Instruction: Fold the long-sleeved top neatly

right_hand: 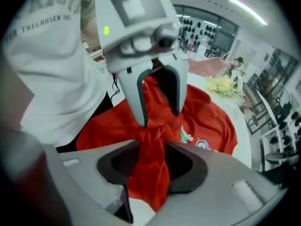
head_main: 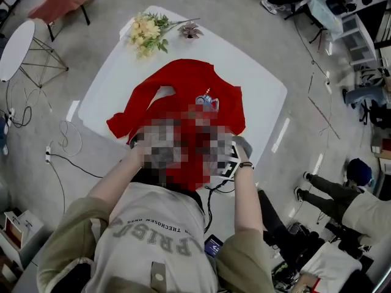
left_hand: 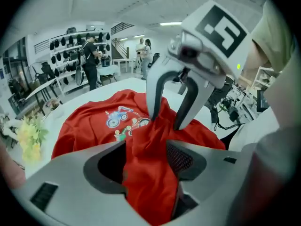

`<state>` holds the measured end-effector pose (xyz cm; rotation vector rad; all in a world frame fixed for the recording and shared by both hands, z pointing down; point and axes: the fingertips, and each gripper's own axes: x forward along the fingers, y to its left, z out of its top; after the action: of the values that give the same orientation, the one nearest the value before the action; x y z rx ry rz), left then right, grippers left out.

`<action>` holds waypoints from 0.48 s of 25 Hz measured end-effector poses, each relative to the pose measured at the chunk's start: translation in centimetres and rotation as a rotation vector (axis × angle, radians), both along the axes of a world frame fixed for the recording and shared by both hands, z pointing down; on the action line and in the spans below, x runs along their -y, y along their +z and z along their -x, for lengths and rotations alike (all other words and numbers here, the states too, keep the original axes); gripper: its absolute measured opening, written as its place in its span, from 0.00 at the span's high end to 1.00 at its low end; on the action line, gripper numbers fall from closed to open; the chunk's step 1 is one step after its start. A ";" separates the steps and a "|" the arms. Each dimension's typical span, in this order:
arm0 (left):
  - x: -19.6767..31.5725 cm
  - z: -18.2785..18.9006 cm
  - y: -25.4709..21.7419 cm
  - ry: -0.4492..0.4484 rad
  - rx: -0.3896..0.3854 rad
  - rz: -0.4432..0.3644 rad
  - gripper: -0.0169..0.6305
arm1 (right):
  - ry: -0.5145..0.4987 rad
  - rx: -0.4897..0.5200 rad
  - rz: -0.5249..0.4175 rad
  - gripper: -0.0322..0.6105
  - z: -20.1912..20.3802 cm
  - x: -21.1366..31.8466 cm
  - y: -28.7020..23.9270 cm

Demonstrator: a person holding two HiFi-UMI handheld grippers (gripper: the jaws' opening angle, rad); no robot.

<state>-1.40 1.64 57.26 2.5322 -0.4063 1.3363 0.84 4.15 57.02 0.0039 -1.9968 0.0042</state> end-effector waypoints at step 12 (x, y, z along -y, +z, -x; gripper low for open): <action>3.0 -1.6 1.8 -0.175 -0.004 -0.027 0.87 | 0.456 0.000 -0.052 0.71 -15.5 2.9 -2.4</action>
<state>0.21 -1.35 59.07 2.4547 -0.6329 1.2684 16.33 1.28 54.66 0.4916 -1.9563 0.2447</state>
